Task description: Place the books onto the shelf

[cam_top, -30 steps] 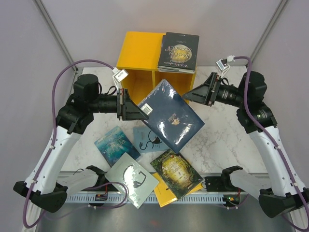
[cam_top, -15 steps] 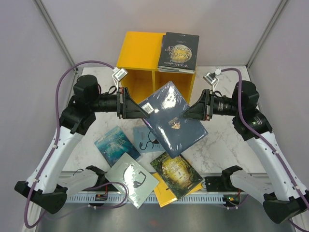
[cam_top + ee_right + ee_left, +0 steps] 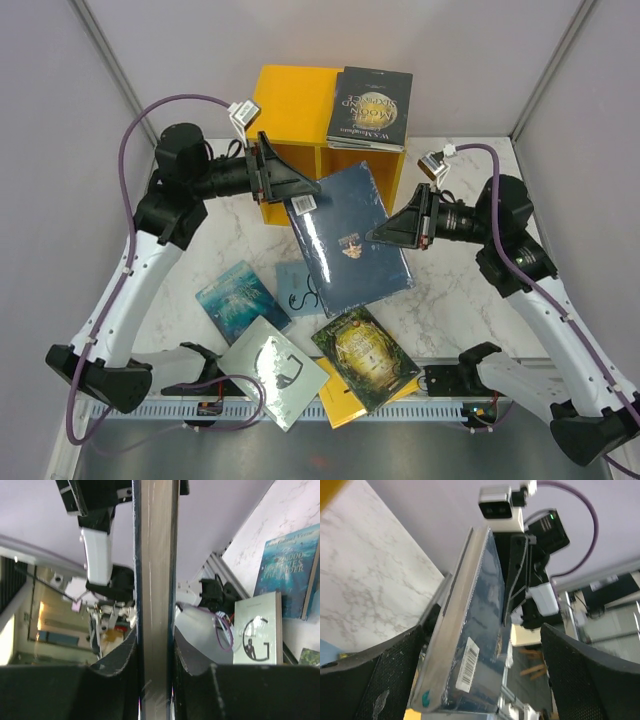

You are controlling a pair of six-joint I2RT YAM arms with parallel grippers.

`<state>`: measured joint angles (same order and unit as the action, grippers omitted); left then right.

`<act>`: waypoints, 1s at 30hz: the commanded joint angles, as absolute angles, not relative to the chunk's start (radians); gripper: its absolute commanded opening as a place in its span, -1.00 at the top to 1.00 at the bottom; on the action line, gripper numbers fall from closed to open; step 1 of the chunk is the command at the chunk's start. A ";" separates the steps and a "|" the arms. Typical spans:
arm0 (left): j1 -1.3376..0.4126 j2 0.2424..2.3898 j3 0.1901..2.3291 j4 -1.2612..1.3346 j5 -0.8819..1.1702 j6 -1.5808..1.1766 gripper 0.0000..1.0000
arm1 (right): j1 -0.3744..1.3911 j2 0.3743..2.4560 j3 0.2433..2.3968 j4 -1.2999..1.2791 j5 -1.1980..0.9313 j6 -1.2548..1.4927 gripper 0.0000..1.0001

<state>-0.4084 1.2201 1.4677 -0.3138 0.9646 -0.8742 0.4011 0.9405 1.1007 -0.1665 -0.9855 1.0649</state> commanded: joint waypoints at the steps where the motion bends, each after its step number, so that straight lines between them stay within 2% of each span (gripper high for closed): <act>1: -0.341 1.155 1.491 -0.339 0.801 -0.914 -1.00 | 0.403 0.945 1.112 0.059 -0.789 1.233 1.00; 5: -0.217 1.085 1.465 -0.429 0.776 -0.899 -1.00 | 0.403 1.008 1.141 0.208 -0.636 1.371 1.00; 11: -0.166 1.035 1.445 -0.489 0.779 -0.906 -1.00 | 0.402 1.205 1.347 0.319 -0.601 1.431 1.00; 17: -0.166 1.078 1.413 -0.364 0.779 -0.979 -0.99 | 0.403 1.307 1.393 0.435 -0.592 1.491 1.00; 21: -0.166 1.138 1.411 -0.241 0.808 -1.034 -1.00 | 0.407 1.354 1.352 0.638 -0.568 1.614 1.00; 25: -0.167 1.206 1.449 -0.167 0.804 -1.081 -0.99 | 0.414 1.394 1.381 0.647 -0.566 1.620 1.00; 27: -0.173 1.233 1.469 -0.128 0.807 -1.097 -0.96 | 0.417 1.408 1.397 0.647 -0.574 1.623 1.00; 30: -0.187 1.281 1.502 -0.052 0.813 -1.150 -0.70 | 0.420 1.427 1.425 0.618 -0.583 1.599 1.00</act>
